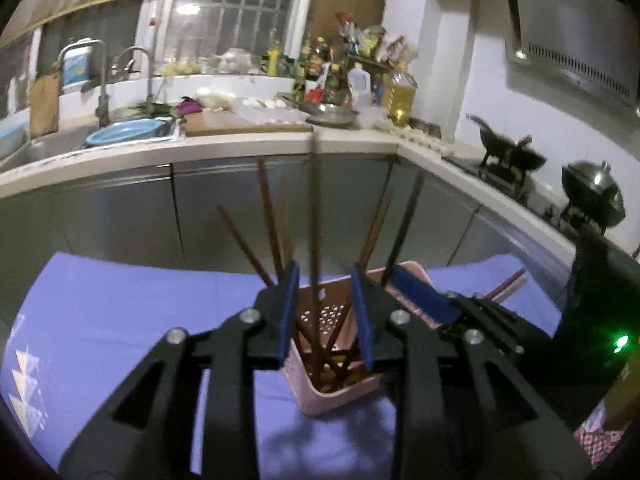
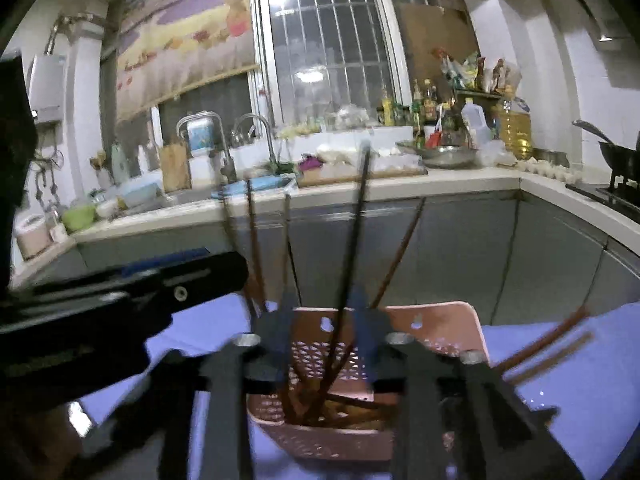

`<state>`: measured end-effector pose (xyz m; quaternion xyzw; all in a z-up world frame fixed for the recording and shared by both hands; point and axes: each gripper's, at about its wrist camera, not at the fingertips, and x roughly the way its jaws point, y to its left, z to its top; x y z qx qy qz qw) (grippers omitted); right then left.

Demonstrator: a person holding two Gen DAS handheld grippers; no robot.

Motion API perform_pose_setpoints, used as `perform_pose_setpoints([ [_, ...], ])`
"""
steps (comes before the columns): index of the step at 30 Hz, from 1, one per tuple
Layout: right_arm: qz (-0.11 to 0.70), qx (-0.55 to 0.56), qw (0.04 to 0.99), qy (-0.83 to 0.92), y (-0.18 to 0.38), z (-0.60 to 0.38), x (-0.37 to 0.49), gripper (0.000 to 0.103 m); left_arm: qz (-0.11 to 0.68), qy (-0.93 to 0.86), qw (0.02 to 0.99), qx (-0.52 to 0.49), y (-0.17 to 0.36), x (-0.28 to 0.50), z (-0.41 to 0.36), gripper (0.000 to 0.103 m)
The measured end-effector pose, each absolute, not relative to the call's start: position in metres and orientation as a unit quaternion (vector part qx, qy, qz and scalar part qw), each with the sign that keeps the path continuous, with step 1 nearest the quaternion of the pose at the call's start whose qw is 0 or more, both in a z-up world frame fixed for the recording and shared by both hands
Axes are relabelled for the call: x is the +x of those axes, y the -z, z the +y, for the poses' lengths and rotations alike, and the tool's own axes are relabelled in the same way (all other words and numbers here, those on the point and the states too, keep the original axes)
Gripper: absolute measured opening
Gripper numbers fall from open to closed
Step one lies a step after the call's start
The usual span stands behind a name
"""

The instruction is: Organize utensils

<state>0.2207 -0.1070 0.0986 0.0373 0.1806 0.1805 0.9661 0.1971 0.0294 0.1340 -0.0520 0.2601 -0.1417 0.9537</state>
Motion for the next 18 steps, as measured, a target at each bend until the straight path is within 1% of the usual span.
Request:
perform_pose_setpoints([
  [1, 0.168, 0.039, 0.968, -0.180, -0.103, -0.108, 0.213, 0.058, 0.251, 0.141, 0.956, -0.059, -0.139, 0.187, 0.033, 0.025],
  [2, 0.149, 0.036, 0.973, -0.174, -0.111, -0.110, 0.201, 0.060, 0.241, 0.137, 0.959, -0.064, -0.143, 0.177, 0.035, 0.026],
  [3, 0.135, 0.028, 0.976, -0.171, -0.118, -0.110, 0.187, 0.060, 0.232, 0.133, 0.961, -0.070, -0.147, 0.170, 0.038, 0.033],
  [4, 0.124, 0.029, 0.977, -0.172, -0.123, -0.113, 0.176, 0.061, 0.218, 0.126, 0.965, -0.077, -0.152, 0.155, 0.042, 0.034],
  [6, 0.103, 0.037, 0.979, -0.172, -0.130, -0.119, 0.148, 0.062, 0.197, 0.125, 0.968, -0.088, -0.158, 0.129, 0.049, 0.037],
  [8, 0.087, 0.048, 0.981, -0.168, -0.128, -0.129, 0.116, 0.068, 0.177, 0.115, 0.974, -0.085, -0.156, 0.094, 0.054, 0.037],
  [9, 0.089, 0.054, 0.981, -0.164, -0.121, -0.134, 0.098, 0.069, 0.176, 0.113, 0.974, -0.083, -0.153, 0.085, 0.056, 0.037],
  [12, 0.129, 0.073, 0.977, -0.156, -0.097, -0.147, 0.071, 0.072, 0.201, 0.107, 0.971, -0.070, -0.129, 0.055, 0.056, 0.037],
  [16, 0.245, 0.131, 0.950, -0.141, -0.043, -0.169, 0.047, 0.072, 0.276, 0.095, 0.955, -0.059, -0.081, 0.032, 0.056, 0.037],
  [18, 0.306, 0.169, 0.928, -0.130, -0.018, -0.179, 0.040, 0.072, 0.297, 0.089, 0.949, -0.059, -0.065, 0.025, 0.058, 0.037],
])
